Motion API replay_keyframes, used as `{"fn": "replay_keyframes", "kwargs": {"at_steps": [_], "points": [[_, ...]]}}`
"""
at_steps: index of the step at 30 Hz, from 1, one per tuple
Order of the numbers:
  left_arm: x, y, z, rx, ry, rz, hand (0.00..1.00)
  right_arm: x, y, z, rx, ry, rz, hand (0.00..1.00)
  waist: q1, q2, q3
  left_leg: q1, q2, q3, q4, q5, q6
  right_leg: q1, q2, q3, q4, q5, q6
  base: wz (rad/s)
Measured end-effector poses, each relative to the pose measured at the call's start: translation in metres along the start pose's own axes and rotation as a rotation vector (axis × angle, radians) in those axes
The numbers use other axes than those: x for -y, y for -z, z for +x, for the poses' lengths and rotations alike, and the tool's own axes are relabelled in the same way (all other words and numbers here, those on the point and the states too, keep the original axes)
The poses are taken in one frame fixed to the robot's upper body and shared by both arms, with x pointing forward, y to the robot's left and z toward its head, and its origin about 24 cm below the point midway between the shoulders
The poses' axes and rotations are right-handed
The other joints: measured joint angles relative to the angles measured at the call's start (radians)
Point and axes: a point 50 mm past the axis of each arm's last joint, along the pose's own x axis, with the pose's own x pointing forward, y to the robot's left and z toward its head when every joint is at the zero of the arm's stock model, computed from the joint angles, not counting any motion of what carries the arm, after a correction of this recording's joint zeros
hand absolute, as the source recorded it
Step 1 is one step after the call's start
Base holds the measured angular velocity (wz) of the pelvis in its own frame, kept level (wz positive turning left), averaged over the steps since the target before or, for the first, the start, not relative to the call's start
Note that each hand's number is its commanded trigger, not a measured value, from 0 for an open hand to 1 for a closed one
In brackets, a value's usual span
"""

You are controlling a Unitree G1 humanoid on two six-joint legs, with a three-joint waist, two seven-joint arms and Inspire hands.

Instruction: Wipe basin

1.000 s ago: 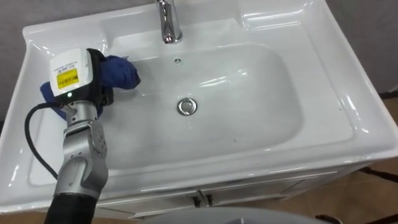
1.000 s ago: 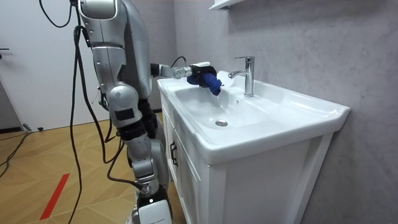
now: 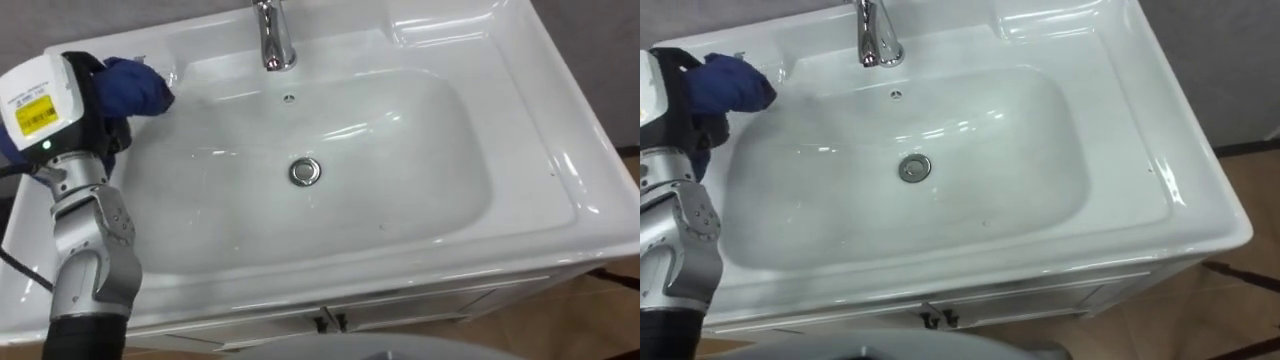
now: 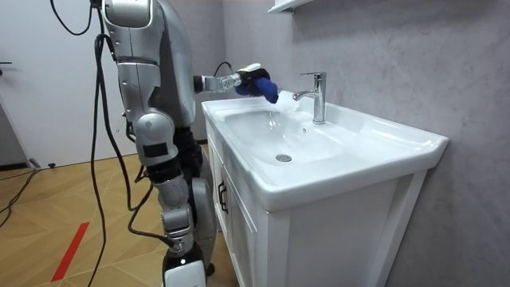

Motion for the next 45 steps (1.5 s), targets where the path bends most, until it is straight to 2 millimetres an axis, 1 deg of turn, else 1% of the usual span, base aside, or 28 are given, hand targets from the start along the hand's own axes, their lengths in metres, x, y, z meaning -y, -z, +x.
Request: {"fn": "replay_keyframes", "kwargs": {"at_steps": [2, 4, 7, 14, 15, 16, 22, 26, 32, 39, 43, 45], "points": [[0.008, 0.009, -0.007, -0.039, 0.044, -0.004, 1.00, 0.000, 0.000, 0.000, 0.003, 0.001, 0.002, 0.00, -0.002, 0.001, -0.0009, 0.000, 0.000, 0.000, 0.001, 0.000, 0.000, 0.000, 0.000, 0.000, 0.000, 0.000, 0.000, 0.00], [0.015, 0.015, -0.012, -0.071, 0.082, -0.017, 1.00, 0.000, 0.000, 0.000, 0.004, 0.001, 0.006, 0.00, -0.002, -0.001, 0.0003, -0.001, 0.000, 0.000, 0.002, 0.000, 0.000, -0.002, 0.000, -0.001, 0.000, 0.000, 0.000, 0.00], [0.019, 0.021, -0.016, -0.099, 0.106, -0.024, 1.00, 0.001, 0.001, 0.000, -0.007, 0.002, 0.017, 0.00, 0.000, -0.004, 0.0018, -0.002, 0.000, 0.000, 0.004, 0.000, 0.000, -0.004, 0.000, 0.000, 0.000, 0.000, 0.000, 0.00], [0.020, 0.021, -0.016, -0.107, 0.110, -0.040, 1.00, 0.001, 0.003, 0.000, -0.023, 0.002, 0.017, 0.00, -0.003, 0.000, 0.0011, -0.007, 0.000, 0.000, 0.011, 0.000, 0.000, -0.003, 0.000, 0.002, 0.000, 0.000, 0.000, 0.00], [0.020, 0.021, -0.016, -0.107, 0.110, -0.040, 1.00, 0.002, 0.004, 0.000, -0.024, 0.003, 0.018, 0.00, -0.003, -0.003, 0.0027, -0.007, 0.000, 0.000, 0.010, 0.000, 0.000, -0.003, 0.000, 0.003, 0.000, 0.000, 0.000, 0.00], [0.020, 0.021, -0.016, -0.107, 0.109, -0.039, 1.00, 0.002, 0.004, 0.000, -0.026, 0.003, 0.023, 0.00, -0.003, -0.001, 0.0018, -0.004, 0.000, 0.000, 0.010, 0.000, 0.000, -0.004, 0.000, 0.004, 0.000, 0.000, 0.000, 0.00], [0.020, 0.023, -0.018, -0.114, 0.096, -0.037, 1.00, 0.006, 0.007, 0.000, -0.024, 0.011, 0.058, 0.00, -0.002, -0.008, 0.0034, 0.000, 0.000, 0.001, 0.006, 0.000, 0.000, -0.005, 0.000, 0.006, 0.000, 0.000, 0.000, 0.00], [0.019, 0.024, -0.018, -0.129, 0.094, -0.034, 1.00, 0.006, 0.009, 0.000, -0.021, 0.009, 0.068, 0.00, -0.003, -0.012, 0.0023, -0.001, 0.000, 0.001, 0.007, 0.000, 0.000, -0.005, 0.000, 0.006, 0.000, 0.000, 0.000, 0.00], [0.019, 0.025, -0.018, -0.137, 0.093, -0.031, 1.00, 0.004, 0.010, 0.000, -0.028, -0.012, 0.067, 0.00, -0.003, -0.008, 0.0000, -0.002, 0.000, 0.001, 0.008, 0.000, 0.000, -0.005, 0.000, 0.006, 0.000, 0.000, 0.000, 0.00], [0.018, 0.028, -0.017, -0.148, 0.088, -0.031, 1.00, 0.004, 0.009, 0.000, -0.027, -0.016, 0.067, 0.00, -0.005, -0.007, -0.0007, -0.002, 0.000, 0.001, 0.008, 0.000, 0.000, -0.005, 0.000, 0.006, 0.000, 0.000, 0.000, 0.00], [0.024, 0.034, -0.019, -0.176, 0.117, -0.019, 1.00, 0.004, 0.009, 0.000, -0.023, -0.016, 0.067, 0.00, -0.007, -0.002, -0.0036, -0.005, 0.000, 0.001, 0.008, 0.000, 0.000, -0.006, 0.000, 0.005, -0.001, 0.000, 0.000, 0.00], [0.026, 0.036, -0.020, -0.187, 0.125, -0.012, 1.00, 0.004, 0.008, 0.000, -0.020, -0.016, 0.065, 0.00, -0.006, -0.002, -0.0037, -0.004, 0.000, 0.000, 0.009, 0.000, 0.000, -0.006, 0.000, 0.006, -0.001, 0.000, 0.000, 0.00]]}}
